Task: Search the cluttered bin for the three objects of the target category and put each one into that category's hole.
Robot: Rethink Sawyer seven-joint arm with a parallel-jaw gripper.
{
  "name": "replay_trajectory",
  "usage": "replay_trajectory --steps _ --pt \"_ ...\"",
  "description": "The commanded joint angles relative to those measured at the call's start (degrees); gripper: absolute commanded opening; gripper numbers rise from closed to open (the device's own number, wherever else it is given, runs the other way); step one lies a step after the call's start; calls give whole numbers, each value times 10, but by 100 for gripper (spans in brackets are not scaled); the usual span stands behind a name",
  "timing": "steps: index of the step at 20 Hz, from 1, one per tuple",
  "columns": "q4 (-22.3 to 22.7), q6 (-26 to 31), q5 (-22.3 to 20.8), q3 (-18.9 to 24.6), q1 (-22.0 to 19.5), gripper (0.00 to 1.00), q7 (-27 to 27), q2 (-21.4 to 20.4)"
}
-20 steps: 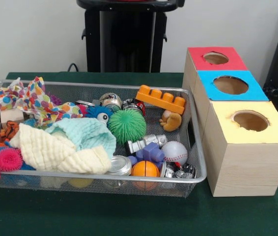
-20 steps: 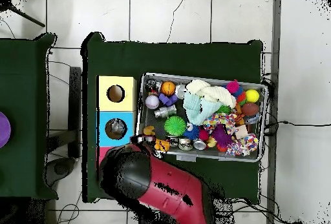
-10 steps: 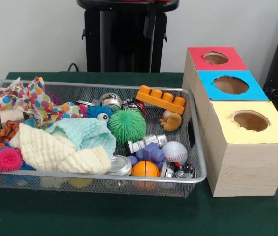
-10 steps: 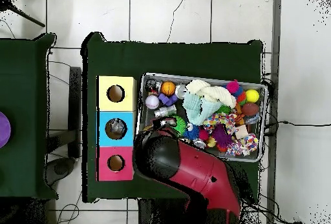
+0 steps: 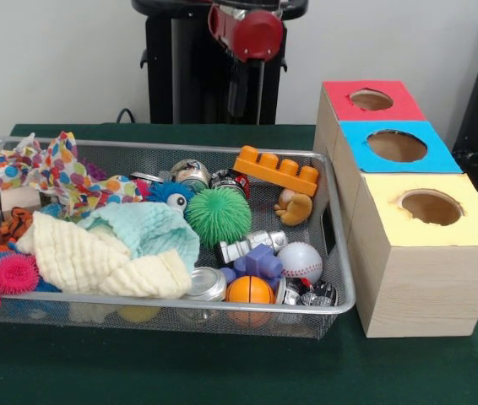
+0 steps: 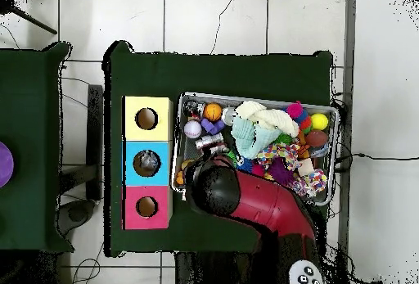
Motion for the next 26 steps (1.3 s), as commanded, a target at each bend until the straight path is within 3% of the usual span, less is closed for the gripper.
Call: replay_trajectory --steps 1,5,13,21,26 --pt "12 30 -69 151 -50 0 -150 43" --pt "-12 74 -105 190 -86 0 -192 49" --pt "-42 95 -167 235 -128 0 -206 55" --pt "-60 208 -185 287 -179 0 -243 15" --pt "-58 276 -181 302 -189 0 -240 -33"
